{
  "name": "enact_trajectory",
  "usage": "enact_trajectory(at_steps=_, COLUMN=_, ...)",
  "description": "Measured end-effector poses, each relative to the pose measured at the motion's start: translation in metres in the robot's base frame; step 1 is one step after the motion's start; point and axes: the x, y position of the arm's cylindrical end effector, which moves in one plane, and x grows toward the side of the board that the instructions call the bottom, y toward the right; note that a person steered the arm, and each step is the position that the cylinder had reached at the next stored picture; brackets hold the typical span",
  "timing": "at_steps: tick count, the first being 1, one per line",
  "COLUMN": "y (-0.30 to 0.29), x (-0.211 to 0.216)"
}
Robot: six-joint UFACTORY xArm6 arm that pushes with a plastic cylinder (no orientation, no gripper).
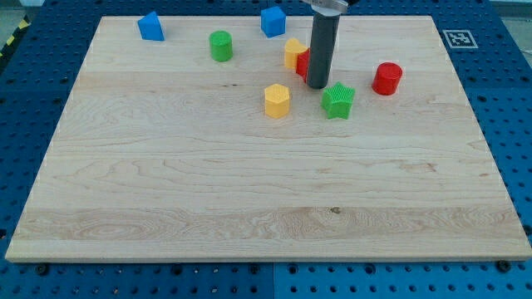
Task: Move the red star right to the heart
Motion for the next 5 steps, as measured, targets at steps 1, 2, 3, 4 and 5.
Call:
enact_trajectory(at_steps=1, y=0.000, x=0.008)
enact_trajectory(at_steps=2, y=-0.014, x=0.013)
enact_trajectory(at_steps=3, y=-0.026, x=0.009)
enact_trajectory(at_steps=4, y=-0.030, x=-0.005)
enact_trajectory(at_steps=5, y=-0.030, x=-0.006)
